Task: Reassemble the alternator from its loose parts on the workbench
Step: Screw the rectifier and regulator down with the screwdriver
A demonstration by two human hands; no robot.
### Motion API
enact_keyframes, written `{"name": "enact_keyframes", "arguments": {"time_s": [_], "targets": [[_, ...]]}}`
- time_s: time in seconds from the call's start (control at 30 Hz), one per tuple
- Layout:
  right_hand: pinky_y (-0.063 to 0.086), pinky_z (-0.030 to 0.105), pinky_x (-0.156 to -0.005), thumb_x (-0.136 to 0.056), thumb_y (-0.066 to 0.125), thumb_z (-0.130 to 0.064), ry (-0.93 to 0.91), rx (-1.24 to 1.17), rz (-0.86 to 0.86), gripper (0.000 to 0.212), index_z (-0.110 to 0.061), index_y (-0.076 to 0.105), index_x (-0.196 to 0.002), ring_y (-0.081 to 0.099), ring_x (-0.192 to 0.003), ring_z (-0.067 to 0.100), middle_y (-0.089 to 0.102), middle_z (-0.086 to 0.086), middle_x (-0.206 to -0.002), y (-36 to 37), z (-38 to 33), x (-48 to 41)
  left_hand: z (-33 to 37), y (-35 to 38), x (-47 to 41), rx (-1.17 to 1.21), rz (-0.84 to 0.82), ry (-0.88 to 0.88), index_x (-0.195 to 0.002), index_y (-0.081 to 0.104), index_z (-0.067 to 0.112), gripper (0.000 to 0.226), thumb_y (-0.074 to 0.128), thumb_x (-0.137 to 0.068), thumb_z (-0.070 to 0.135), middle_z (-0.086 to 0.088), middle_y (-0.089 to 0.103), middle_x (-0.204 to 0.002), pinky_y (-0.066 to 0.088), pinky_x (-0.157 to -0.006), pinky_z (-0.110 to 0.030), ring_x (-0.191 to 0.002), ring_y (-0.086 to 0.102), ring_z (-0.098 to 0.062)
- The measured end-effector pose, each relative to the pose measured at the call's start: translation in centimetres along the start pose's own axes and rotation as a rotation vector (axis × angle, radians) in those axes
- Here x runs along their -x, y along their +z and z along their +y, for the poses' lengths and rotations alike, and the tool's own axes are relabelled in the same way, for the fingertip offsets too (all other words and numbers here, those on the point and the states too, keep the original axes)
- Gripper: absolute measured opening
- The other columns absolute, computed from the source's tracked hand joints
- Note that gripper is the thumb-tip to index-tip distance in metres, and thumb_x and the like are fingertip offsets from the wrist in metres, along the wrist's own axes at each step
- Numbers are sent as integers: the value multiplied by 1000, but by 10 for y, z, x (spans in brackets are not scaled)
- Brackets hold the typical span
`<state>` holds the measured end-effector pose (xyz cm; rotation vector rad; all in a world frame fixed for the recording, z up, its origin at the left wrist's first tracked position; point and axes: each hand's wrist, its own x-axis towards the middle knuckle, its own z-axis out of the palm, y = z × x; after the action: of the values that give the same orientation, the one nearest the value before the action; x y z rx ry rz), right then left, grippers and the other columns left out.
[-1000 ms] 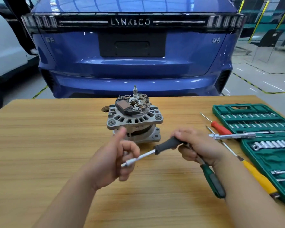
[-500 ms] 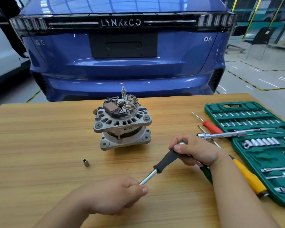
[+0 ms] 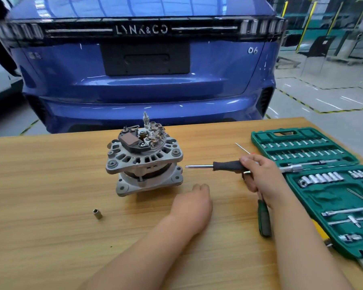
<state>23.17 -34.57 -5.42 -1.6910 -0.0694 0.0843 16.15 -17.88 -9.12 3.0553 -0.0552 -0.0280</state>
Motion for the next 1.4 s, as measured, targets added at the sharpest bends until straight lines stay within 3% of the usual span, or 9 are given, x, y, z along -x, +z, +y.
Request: {"name": "enact_keyframes", "arguments": {"time_s": [0.1,0.17,0.23,0.47,0.6,0.83,0.97,1.2,1.4], "targets": [[25,22,-37,-99,52,-21,41,10,5,16,-10,59,-91,31,-34,12,51,-9,-41,-2,2,4,-10,2,6,224,47,-4,-140,32,20,49,45,-96,37,-5,49,-133,44,-80,-35,-110,58,-28],[25,23,-37,-98,53,-21,26,58,-80,17,-9,60,-88,31,-35,13,47,-6,-42,-4,0,8,-22,0,19,522,104,16,-142,31,25,54,50,-93,33,6,58,-112,41,-78,-26,-94,57,-7],[24,22,-38,-97,54,-19,-9,96,-192,17,-9,62,-84,30,-35,12,43,-3,-43,-5,-3,11,-30,0,38,722,138,33,-133,34,35,47,53,-90,31,15,48,-78,37,-64,-17,-71,49,-2],[26,17,-36,-94,56,-11,-76,75,-297,30,-23,65,-69,34,-37,8,49,-7,-46,-2,-18,17,-46,11,74,1030,199,-45,-98,38,42,30,64,-85,34,15,37,-59,36,-59,-18,-55,36,-2],[26,17,-37,-93,58,-9,-82,136,-365,30,-22,65,-67,34,-38,9,49,-7,-47,2,-22,23,-51,6,80,1017,162,-28,-94,34,52,34,59,-71,54,15,37,-57,34,-54,-17,-52,34,-2],[32,18,-50,-88,60,-33,-79,453,-397,12,-30,65,-78,48,-45,-2,72,-2,-71,18,-31,27,-51,0,80,612,139,-200,-96,24,40,29,53,-92,40,12,53,-62,40,-58,-26,-63,50,-5],[34,20,-43,-89,55,-51,20,564,-355,26,-30,64,-76,42,-37,1,72,-6,-69,35,-39,24,-54,-6,74,369,125,-304,-94,16,35,22,38,-99,36,11,49,-74,41,-61,-31,-72,53,-19],[29,21,-37,-91,56,-43,246,401,-464,31,-14,66,-87,38,-39,10,57,0,-56,45,-57,17,-63,-22,70,152,117,-241,-87,12,34,32,40,-98,26,8,50,-70,42,-51,-34,-67,57,-20],[30,20,-38,-90,57,-44,155,415,-434,30,-17,64,-80,38,-40,9,56,-3,-54,50,-69,18,-65,-45,71,224,247,-148,-103,29,29,18,45,-97,33,12,51,-73,43,-51,-24,-65,57,-8]]}}
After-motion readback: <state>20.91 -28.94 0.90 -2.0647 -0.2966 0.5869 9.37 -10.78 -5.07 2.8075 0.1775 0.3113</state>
